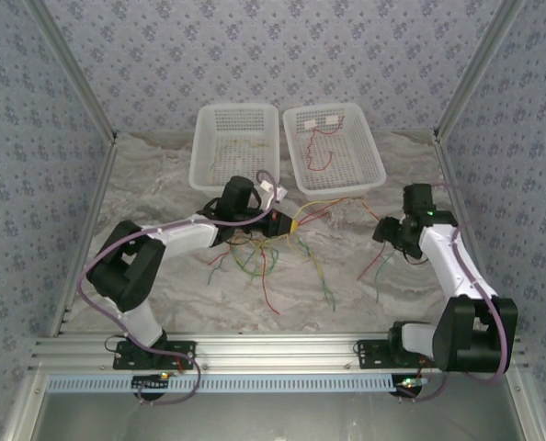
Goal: Untangle the cables
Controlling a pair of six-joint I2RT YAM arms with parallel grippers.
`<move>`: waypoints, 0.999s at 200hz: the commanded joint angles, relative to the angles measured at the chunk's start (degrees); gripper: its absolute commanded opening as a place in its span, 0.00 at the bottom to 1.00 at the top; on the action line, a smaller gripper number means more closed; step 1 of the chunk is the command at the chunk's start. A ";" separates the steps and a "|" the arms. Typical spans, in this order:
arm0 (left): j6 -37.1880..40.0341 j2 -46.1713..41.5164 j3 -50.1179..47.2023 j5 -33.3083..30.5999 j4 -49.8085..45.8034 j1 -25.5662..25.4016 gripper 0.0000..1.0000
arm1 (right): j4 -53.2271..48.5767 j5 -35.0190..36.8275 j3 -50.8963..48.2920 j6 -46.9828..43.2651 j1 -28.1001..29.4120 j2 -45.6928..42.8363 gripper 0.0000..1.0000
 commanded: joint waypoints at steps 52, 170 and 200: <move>-1.30 -2.95 -0.48 -1.92 0.43 2.21 0.00 | 4.49 -22.99 3.19 4.65 1.40 -15.73 0.64; -3.62 -3.22 -0.34 -0.41 5.63 0.70 0.00 | 64.22 -30.75 -12.55 33.81 23.24 5.12 0.52; -4.41 -3.22 -0.47 -0.15 7.13 0.21 0.00 | 65.24 -28.50 -10.80 34.32 24.36 10.13 0.52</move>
